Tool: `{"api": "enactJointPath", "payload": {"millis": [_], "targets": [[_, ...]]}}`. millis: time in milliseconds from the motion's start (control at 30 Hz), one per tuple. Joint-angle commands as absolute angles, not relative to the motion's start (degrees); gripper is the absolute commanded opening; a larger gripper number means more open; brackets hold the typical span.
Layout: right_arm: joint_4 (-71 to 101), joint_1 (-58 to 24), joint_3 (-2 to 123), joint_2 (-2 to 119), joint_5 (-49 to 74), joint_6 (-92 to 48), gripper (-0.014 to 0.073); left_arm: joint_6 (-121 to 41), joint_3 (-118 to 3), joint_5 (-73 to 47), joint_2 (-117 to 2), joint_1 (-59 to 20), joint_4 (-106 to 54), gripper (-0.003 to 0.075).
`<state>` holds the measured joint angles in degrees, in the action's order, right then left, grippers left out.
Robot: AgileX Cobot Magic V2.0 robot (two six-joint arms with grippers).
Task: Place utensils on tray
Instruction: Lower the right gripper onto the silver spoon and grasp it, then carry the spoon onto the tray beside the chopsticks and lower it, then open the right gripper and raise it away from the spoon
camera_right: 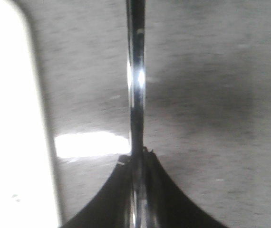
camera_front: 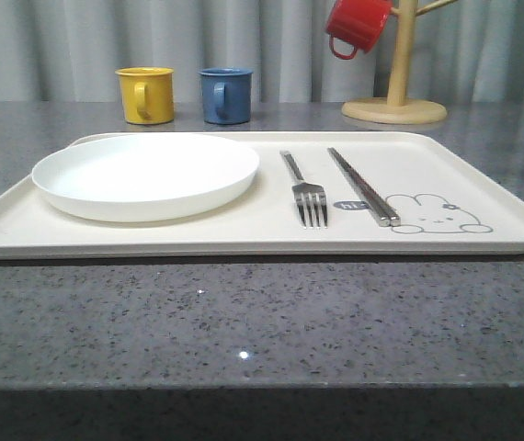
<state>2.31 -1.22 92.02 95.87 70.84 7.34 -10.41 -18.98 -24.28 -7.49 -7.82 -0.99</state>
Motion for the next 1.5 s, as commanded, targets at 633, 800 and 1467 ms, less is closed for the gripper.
{"api": "enactJointPath", "payload": {"millis": [633, 800, 1467], "targets": [[3.9, -17.2, 93.4, 105.0, 73.1, 18.0, -0.0041, -10.0, -20.5, -19.4, -8.0, -8.1, -1.6, -0.0018], [4.0, -17.2, 93.4, 105.6, 72.9, 18.0, -0.0041, -10.0, -20.5, -19.4, -8.0, -8.1, -1.6, -0.0018], [-0.4, -17.1, 97.2, 95.3, 76.4, 14.8, 0.0241, -10.0, -20.5, -19.4, -8.0, -8.1, -1.6, -0.0018]]}}
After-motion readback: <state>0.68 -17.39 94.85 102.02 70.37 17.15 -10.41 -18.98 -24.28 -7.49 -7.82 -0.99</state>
